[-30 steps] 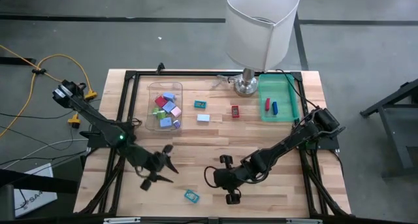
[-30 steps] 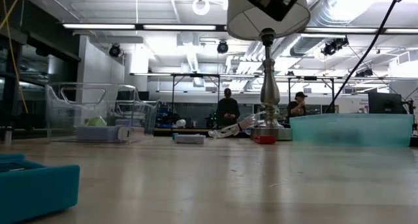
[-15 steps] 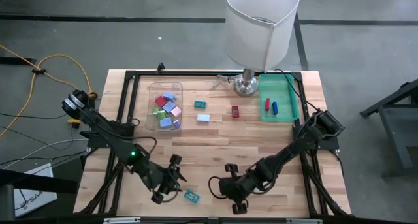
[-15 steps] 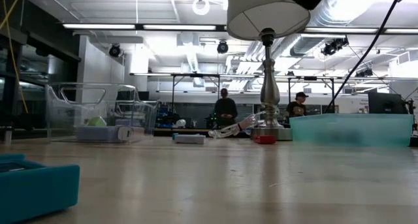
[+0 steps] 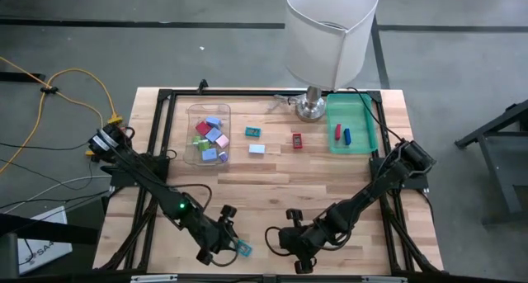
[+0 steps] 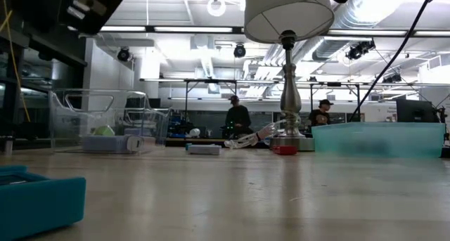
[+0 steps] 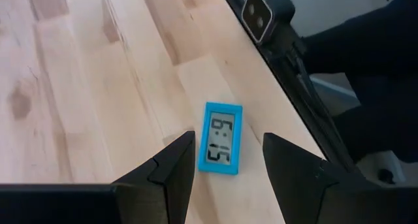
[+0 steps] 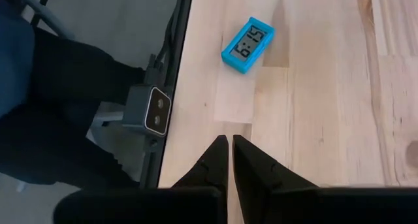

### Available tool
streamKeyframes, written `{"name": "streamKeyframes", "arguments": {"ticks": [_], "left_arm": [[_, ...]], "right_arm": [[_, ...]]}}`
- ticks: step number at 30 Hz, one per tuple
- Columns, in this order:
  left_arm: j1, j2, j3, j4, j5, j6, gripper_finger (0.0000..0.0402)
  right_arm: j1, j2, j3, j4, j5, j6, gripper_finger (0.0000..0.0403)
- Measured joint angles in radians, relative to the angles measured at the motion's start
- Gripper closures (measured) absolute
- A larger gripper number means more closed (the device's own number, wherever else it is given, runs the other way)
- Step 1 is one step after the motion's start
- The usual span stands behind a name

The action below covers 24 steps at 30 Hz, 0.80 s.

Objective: Pick & Place Office items
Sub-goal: Put the bottom light blue mini digital clock into the light blue bin

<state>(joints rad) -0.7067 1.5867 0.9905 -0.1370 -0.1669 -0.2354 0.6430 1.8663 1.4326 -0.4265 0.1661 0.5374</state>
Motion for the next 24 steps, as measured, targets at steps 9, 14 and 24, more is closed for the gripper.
{"name": "streamKeyframes", "arguments": {"ticks": [9, 14, 24], "left_arm": [[0.0, 0.049, 0.0, 0.012, 0.004, -0.008, 0.0229], [-0.002, 0.049, 0.0, 0.013, 0.003, -0.012, 0.0229], [-0.002, 0.05, 0.0, 0.012, -0.022, -0.005, 0.0229]], "right_arm": [[-0.001, 0.0, 0.0, 0.003, 0.0, 0.024, 0.0394], [-0.001, 0.0, 0.0, 0.015, 0.0, 0.024, 0.0394], [-0.001, 0.0, 0.0, 0.02, 0.014, 0.024, 0.0394]]}}
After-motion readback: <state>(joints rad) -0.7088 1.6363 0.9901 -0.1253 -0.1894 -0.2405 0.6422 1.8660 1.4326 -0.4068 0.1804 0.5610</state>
